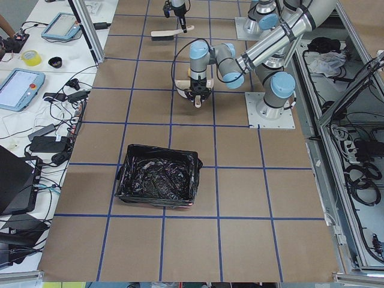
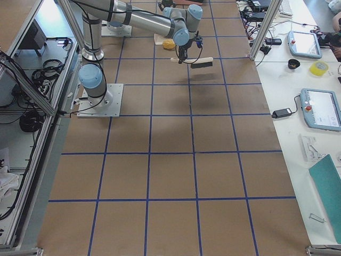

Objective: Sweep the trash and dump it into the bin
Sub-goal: 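Sweep the yellow potato into the dustpan with the right gripper's brush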

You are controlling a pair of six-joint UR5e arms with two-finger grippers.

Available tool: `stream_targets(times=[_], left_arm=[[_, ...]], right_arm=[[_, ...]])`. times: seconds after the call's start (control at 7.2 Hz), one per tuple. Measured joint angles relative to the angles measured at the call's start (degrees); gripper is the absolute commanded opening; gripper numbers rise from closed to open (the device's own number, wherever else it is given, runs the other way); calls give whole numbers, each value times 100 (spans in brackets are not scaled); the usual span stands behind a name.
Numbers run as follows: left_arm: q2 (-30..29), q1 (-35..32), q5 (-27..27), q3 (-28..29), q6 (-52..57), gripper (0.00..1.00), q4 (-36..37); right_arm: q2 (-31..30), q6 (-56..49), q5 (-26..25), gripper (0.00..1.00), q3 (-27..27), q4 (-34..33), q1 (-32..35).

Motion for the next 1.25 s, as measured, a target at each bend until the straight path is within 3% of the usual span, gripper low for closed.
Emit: stream_targets(times=[0.56, 0.97, 1.25], left_arm=[[5, -4, -7, 21, -10, 0, 0], [-26, -125, -15, 79, -123, 0, 0], [-56, -453, -53, 151, -451, 0, -7]], right_arm=[[-76, 1288, 875, 16, 378, 333, 1049], [-11, 1997, 1519, 16, 363, 125, 1582], [184, 2504, 1796, 16, 331, -410, 1853]])
